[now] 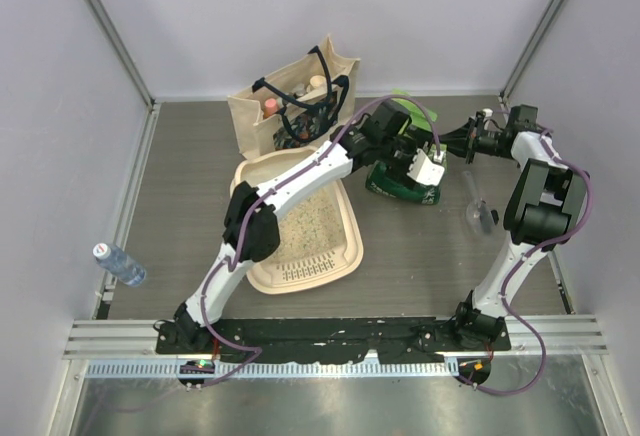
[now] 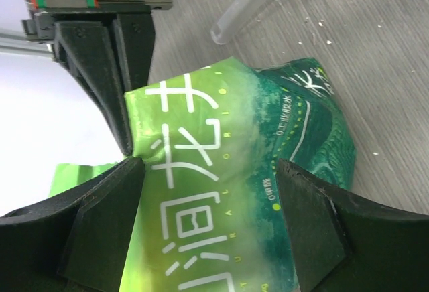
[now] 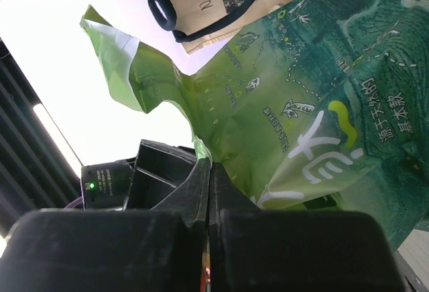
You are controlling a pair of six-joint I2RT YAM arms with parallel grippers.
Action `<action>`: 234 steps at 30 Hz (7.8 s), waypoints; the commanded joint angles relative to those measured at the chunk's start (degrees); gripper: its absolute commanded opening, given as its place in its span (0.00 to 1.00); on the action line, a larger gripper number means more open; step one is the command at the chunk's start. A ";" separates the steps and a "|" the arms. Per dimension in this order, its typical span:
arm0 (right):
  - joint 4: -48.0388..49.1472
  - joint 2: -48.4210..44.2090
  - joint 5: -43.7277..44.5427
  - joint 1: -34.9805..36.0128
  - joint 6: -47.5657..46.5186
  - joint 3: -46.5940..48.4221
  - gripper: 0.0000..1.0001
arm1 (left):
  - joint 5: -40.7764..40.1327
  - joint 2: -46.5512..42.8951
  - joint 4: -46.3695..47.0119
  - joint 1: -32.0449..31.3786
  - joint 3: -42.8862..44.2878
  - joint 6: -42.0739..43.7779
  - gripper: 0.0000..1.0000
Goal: Fill the litter box with clean litter
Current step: Close the cat litter bag at the center of the board, then pick up the clamp at the center of the board.
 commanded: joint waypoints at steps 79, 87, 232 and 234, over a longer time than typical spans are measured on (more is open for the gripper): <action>-46.84 -24.49 23.51 5.88 -144.89 3.96 0.75 | -5.14 -5.01 3.16 2.67 1.39 -26.51 0.00; -34.09 -21.76 21.31 8.88 -133.72 3.88 0.71 | -4.96 -5.10 4.65 2.93 1.49 -29.24 0.00; -11.58 -13.50 63.68 -11.95 -75.71 -12.56 0.49 | 3.47 -1.85 14.68 6.97 -5.02 -43.05 0.00; -11.67 -11.58 63.06 -12.04 -75.79 -11.77 0.46 | 3.39 -1.76 14.85 6.89 -5.45 -43.13 0.00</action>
